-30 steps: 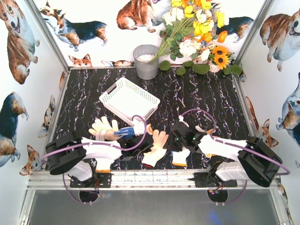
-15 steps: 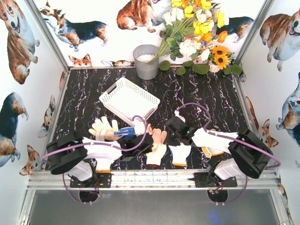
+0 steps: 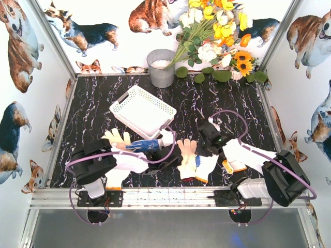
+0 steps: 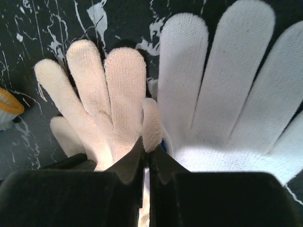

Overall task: Put the gloves into the storage basket
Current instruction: Move the glove to the center of the board.

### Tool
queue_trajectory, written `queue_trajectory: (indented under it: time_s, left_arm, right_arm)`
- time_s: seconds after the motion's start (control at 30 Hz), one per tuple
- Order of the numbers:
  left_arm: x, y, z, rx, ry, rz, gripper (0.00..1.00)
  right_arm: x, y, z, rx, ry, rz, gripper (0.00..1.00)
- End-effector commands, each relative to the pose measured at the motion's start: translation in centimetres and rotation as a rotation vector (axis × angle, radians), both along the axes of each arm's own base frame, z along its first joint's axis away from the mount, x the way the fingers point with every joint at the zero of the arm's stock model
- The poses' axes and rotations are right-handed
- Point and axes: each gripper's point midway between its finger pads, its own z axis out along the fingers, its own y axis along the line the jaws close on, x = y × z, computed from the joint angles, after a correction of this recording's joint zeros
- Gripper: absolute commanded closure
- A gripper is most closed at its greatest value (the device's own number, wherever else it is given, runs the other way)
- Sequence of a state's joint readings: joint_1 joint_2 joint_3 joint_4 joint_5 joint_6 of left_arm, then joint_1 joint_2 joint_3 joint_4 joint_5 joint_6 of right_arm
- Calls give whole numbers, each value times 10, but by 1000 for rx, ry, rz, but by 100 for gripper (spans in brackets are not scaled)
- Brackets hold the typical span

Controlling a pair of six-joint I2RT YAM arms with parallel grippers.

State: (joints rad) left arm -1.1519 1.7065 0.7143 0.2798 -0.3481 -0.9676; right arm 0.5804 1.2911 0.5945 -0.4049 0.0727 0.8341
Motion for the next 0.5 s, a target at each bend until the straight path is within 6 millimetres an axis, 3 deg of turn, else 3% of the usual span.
queue_trajectory:
  time_s: [0.0, 0.03, 0.1, 0.2, 0.33, 0.47]
  left_arm:
    - [-4, -19, -3, -31, 12, -43, 92]
    - [0, -30, 7, -57, -2, -46, 92]
    - [4, -28, 8, -47, -13, -34, 92]
    - [9, -12, 8, -2, -36, 7, 92]
    - [11, 21, -8, 78, -25, 52, 92]
    - [12, 36, -15, 104, -13, 73, 92]
  right_arm:
    - [10, -25, 3, -64, -27, -20, 100]
    - [12, -26, 5, -62, -29, -22, 100]
    - [15, -23, 8, -51, -34, -12, 100]
    - [16, -13, 12, -8, -28, 16, 100]
    - [16, 6, 11, 70, -7, 58, 100]
    - [16, 23, 7, 112, 10, 92, 100]
